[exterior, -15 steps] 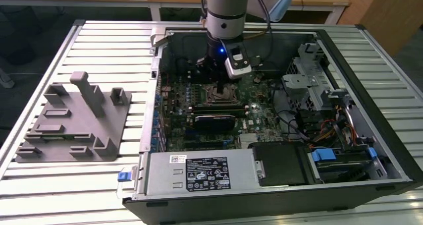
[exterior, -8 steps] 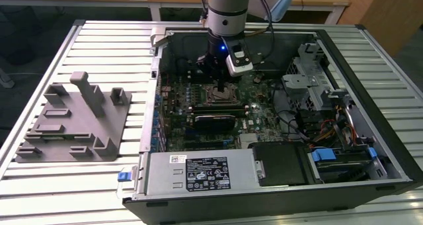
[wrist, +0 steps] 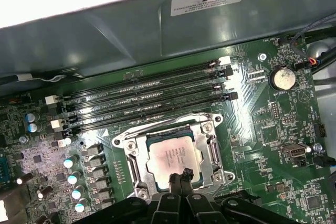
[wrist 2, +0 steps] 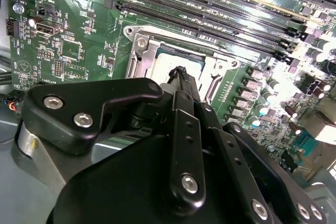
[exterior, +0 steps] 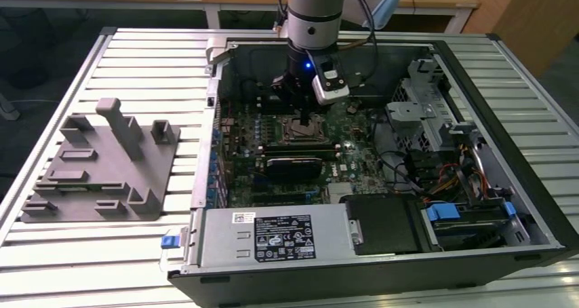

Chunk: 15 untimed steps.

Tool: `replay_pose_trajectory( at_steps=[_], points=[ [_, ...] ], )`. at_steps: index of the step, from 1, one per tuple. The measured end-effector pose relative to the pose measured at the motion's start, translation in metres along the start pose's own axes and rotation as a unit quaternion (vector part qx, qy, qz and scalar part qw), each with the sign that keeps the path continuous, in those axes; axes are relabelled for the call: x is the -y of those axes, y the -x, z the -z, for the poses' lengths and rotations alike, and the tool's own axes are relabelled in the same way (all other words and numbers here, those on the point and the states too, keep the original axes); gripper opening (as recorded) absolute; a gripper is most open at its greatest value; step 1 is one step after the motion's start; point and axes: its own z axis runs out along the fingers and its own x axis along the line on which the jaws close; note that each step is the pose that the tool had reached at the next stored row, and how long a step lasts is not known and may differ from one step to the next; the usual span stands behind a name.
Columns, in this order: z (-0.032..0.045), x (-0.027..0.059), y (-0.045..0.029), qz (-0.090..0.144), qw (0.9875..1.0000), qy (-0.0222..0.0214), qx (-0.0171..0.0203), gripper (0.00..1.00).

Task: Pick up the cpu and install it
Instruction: 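Install the second cpu locking lever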

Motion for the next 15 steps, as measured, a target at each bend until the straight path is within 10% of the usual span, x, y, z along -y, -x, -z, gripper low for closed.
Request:
replay_pose_trajectory(
  at_steps=[15],
  points=[
    [0.0102,0.0003,0.0003,0.0,1.0,0.0,0.0002,0.11]
  ],
)
